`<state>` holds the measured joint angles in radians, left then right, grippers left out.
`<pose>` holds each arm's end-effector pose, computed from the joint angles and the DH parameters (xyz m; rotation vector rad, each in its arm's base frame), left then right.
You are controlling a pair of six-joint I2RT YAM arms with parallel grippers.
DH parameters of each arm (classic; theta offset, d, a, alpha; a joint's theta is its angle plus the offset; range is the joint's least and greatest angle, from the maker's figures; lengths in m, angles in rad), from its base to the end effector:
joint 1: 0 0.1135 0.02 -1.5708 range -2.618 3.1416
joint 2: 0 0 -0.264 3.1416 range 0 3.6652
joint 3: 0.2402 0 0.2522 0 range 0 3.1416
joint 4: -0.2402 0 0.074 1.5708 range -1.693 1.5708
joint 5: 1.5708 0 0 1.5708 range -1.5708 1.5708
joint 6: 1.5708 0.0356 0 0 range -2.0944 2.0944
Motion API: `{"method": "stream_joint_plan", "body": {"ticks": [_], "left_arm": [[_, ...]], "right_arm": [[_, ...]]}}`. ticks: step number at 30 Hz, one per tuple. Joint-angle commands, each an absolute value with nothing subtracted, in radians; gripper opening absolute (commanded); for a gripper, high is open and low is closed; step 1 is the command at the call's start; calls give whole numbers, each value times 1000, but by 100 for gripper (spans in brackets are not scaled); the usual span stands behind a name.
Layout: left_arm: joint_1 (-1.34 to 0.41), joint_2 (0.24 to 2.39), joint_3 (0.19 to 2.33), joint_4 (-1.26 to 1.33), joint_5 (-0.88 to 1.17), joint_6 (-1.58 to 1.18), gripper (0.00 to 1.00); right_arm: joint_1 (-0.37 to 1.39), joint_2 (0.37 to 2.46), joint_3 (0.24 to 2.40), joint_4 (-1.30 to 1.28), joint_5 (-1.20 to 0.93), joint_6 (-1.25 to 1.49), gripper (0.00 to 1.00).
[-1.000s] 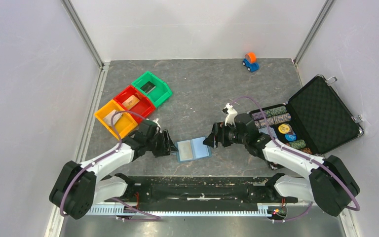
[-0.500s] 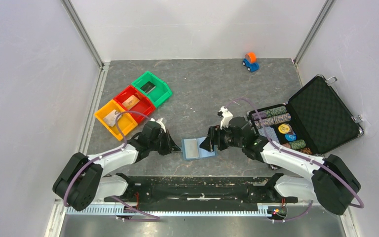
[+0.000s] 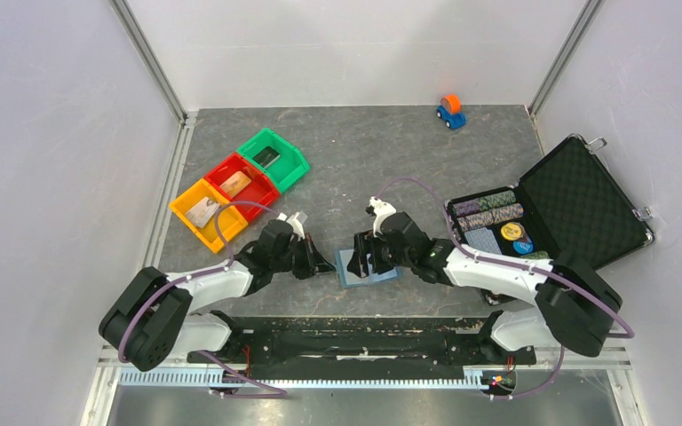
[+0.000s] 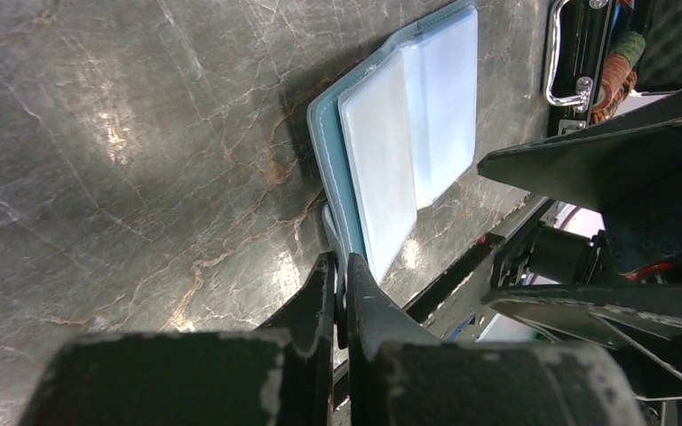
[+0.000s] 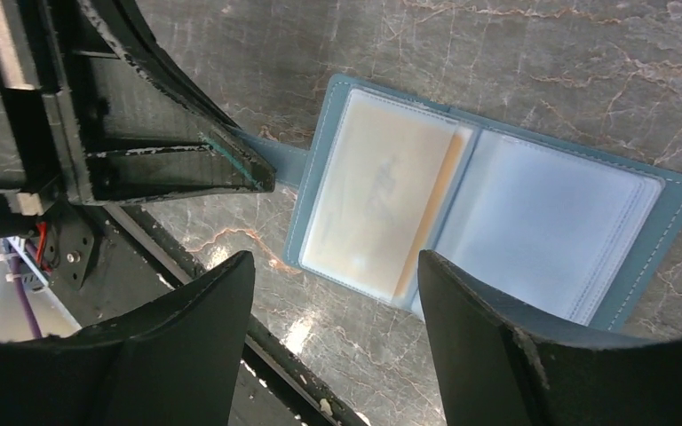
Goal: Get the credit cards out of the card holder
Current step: Remove the credit card from the card holder.
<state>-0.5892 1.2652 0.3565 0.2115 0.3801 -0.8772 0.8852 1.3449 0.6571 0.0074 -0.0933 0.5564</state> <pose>0.1760 -0.1335 0.1402 -0.1363 2.5015 -1.1363 0.1705 0.2136 0.1928 -0.4453 2.3575 0.8395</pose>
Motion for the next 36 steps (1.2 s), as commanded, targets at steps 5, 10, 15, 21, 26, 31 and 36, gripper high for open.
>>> {"method": "stream_joint_plan", "body": {"ticks": [5, 10, 15, 21, 26, 31, 36], "left_arm": [[-595, 1241, 346, 255, 408, -899, 2], [-597, 1237, 347, 254, 414, -898, 2], [-597, 1235, 358, 236, 413, -884, 2], [-597, 1237, 375, 211, 414, -864, 2], [-597, 1227, 380, 187, 405, -852, 2], [-597, 1230, 386, 179, 406, -847, 2], [-597, 1230, 387, 179, 406, -849, 2]], "right_arm": [[926, 1443, 735, 2, -50, 534, 64], [949, 1499, 761, 3, -48, 522, 62], [973, 1542, 794, -70, -6, 498, 55], [985, 1578, 821, -139, 75, 488, 48], [990, 1572, 823, -160, 117, 488, 41], [993, 1554, 833, -169, 115, 498, 41], [1000, 1524, 837, -137, 85, 507, 46]]}}
